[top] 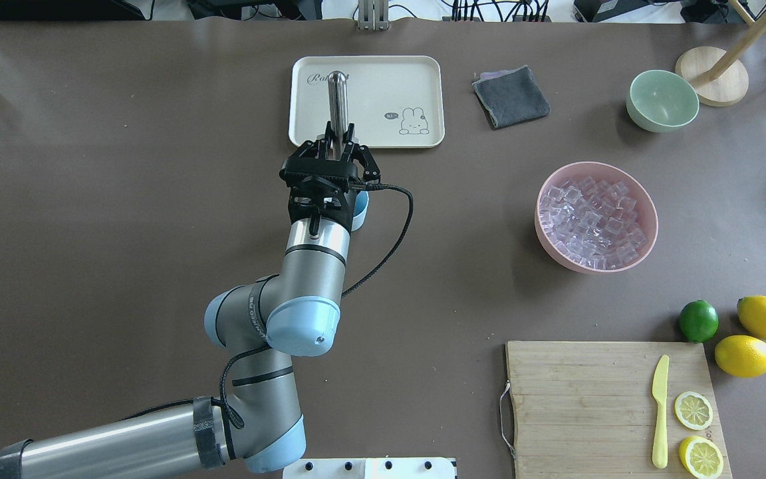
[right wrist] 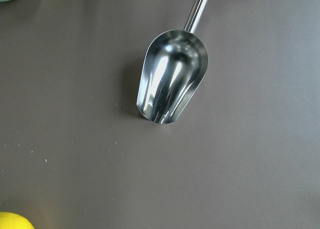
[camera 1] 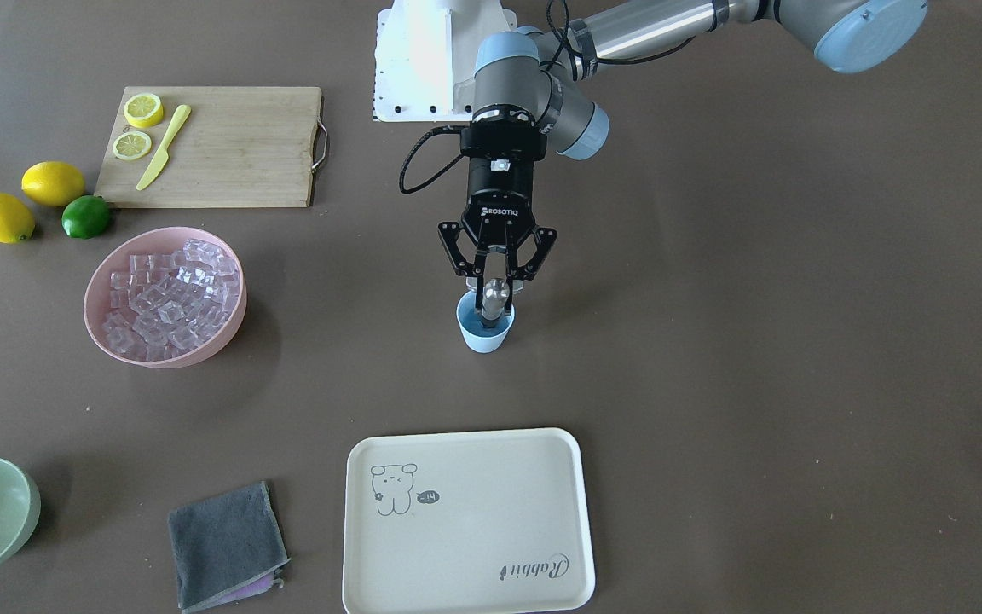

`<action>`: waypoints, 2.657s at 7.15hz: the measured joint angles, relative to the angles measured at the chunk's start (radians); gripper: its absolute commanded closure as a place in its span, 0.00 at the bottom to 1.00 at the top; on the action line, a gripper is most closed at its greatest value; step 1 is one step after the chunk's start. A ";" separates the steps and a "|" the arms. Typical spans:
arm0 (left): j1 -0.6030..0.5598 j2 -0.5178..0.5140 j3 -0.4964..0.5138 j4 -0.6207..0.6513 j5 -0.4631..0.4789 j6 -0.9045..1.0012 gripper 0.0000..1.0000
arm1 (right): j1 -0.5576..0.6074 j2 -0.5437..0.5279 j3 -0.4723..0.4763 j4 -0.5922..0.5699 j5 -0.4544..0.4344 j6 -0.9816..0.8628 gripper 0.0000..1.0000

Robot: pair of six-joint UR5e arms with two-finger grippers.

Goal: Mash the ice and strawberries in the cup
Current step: 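Press the pestle rod down and up inside the cup with the left gripper, then lift the pestle rod out of the cup and carry it toward the table edge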

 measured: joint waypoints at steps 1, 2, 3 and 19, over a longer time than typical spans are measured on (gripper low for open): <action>0.003 0.000 0.000 0.002 -0.006 -0.007 0.75 | 0.000 0.000 -0.002 0.000 0.000 0.000 0.00; -0.006 0.001 -0.018 0.004 -0.034 0.005 0.75 | 0.000 -0.001 -0.002 0.000 0.000 0.000 0.00; -0.031 0.005 -0.048 0.006 -0.098 0.025 0.74 | 0.000 -0.003 0.000 0.000 0.001 0.000 0.00; -0.712 0.859 -0.187 0.088 -1.662 0.226 0.45 | 0.000 -0.010 -0.027 0.000 0.001 0.000 0.00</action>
